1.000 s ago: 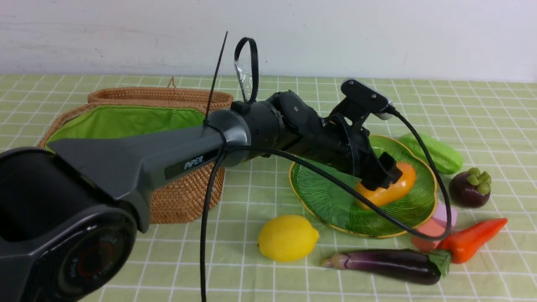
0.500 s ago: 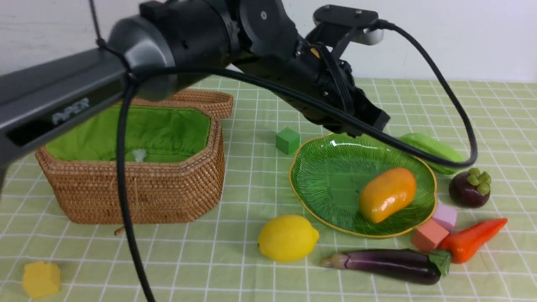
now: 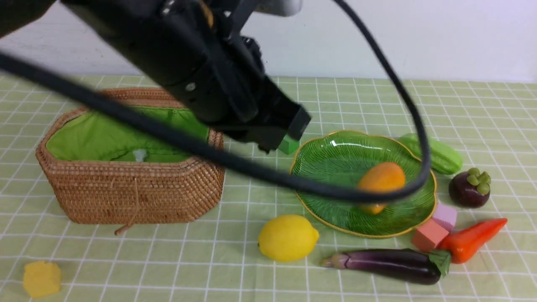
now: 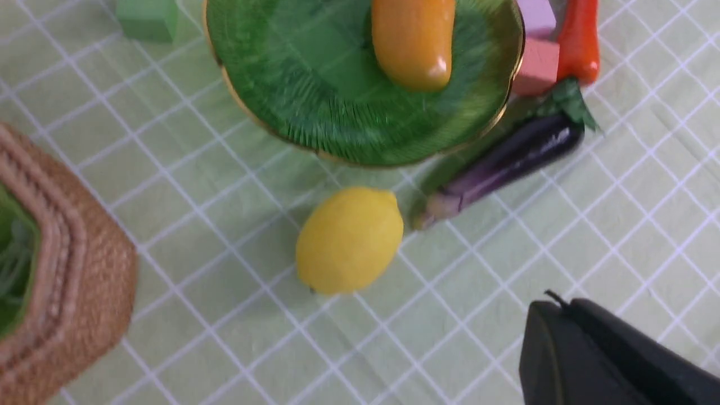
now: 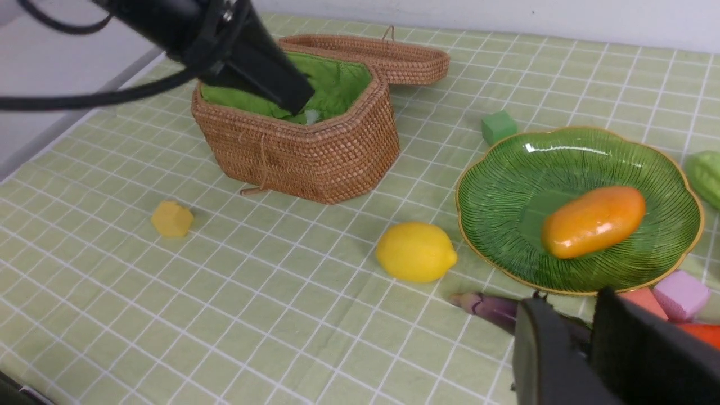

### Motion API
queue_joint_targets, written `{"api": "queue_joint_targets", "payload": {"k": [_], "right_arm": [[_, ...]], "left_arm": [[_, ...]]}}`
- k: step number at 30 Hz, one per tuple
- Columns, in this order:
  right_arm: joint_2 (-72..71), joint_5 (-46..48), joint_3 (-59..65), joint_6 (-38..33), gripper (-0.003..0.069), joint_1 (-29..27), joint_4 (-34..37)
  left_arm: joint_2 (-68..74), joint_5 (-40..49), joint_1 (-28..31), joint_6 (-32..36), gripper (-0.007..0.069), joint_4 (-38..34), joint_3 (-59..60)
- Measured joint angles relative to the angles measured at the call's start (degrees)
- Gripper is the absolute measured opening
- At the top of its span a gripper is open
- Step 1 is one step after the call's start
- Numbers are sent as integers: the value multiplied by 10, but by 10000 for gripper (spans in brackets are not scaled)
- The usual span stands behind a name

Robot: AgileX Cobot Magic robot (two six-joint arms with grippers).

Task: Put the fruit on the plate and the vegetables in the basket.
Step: Grab a lemon with your left arm and place it on the plate on the right

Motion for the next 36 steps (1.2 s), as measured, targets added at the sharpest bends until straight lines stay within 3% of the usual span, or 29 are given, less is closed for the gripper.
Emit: {"api": "queue_joint_targets", "payload": {"k": [5,12,22,26,31,36], "right_arm": [[0,3,0,-1,149,0,1],[0,22,0,-36,149,0,29],[0,19,0,-87,152,0,43],[0,15,0,-94,153,0,43],[0,15,0,-94,160,0,42],[0,15,0,-94,163,0,40]], "left_arm": [[-57,7,0,-17,-13,42,131],[-37,-22,-1,-21,-13,90,155],[39,-90,-47,112,11,58,140],[85,-107,-58,158,133,56,119],[162,-155,-53,218,463,82,103],[213,-215,-51,238,643,129,102]]}}
